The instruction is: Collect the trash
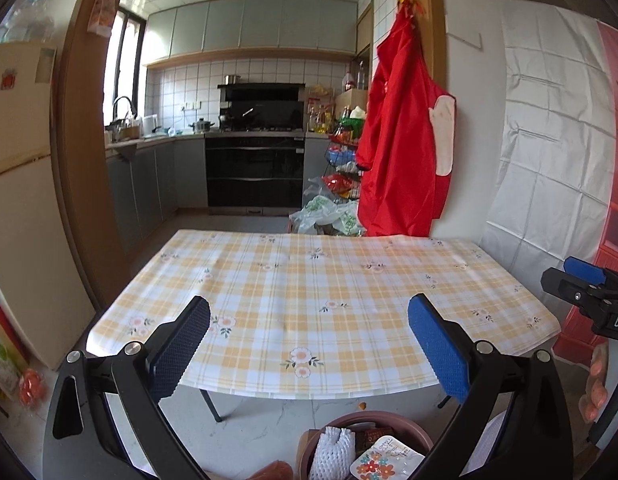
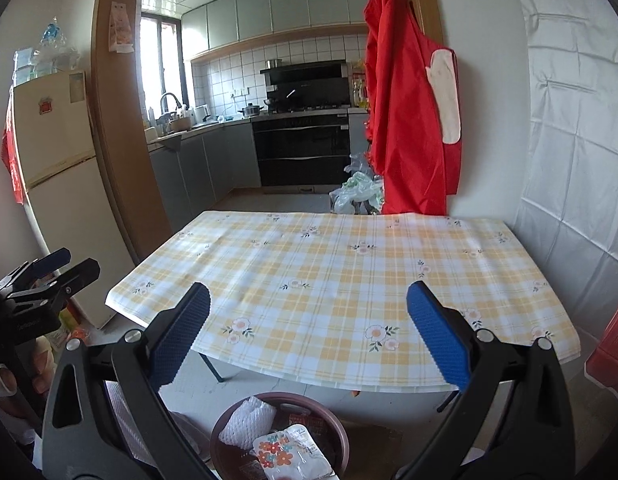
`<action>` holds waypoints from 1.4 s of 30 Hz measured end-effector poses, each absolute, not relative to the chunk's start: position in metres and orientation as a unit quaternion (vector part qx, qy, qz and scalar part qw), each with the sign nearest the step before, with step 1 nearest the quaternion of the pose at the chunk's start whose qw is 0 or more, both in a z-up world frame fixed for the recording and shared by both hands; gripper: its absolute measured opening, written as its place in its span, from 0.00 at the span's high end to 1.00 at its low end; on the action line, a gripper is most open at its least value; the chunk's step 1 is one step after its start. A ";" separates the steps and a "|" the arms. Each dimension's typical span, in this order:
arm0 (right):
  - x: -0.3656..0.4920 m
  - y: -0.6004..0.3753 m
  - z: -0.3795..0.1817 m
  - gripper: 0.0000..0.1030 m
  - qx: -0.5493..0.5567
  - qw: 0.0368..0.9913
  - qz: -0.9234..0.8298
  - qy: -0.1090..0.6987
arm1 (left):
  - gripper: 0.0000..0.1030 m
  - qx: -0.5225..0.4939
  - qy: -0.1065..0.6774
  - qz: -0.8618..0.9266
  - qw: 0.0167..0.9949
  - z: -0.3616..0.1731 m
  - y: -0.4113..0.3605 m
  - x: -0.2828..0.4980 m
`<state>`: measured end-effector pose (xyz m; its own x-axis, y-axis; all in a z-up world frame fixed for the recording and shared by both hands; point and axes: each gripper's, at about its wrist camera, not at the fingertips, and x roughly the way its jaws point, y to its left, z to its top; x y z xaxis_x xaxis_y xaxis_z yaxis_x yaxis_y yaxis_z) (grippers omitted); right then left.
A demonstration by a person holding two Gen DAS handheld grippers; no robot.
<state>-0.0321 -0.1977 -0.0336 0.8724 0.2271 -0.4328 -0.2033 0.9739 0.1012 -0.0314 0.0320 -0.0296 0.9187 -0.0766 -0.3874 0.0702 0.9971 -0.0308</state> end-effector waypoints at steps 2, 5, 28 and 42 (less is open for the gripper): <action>-0.034 -0.198 -0.030 0.06 0.027 0.968 0.108 0.225 | 0.06 0.002 0.190 -0.041 0.981 -0.024 0.027 -0.034; -0.034 -0.198 -0.029 0.06 0.025 0.969 0.100 0.226 | 0.06 0.009 0.183 -0.043 0.982 -0.019 0.022 -0.036; -0.028 -0.195 -0.048 0.06 -0.019 0.965 0.047 0.257 | 0.06 0.041 0.200 -0.033 0.978 -0.028 0.016 -0.034; -0.025 -0.194 -0.052 0.06 -0.028 0.962 0.045 0.267 | 0.06 0.061 0.208 -0.029 0.976 -0.034 0.010 -0.033</action>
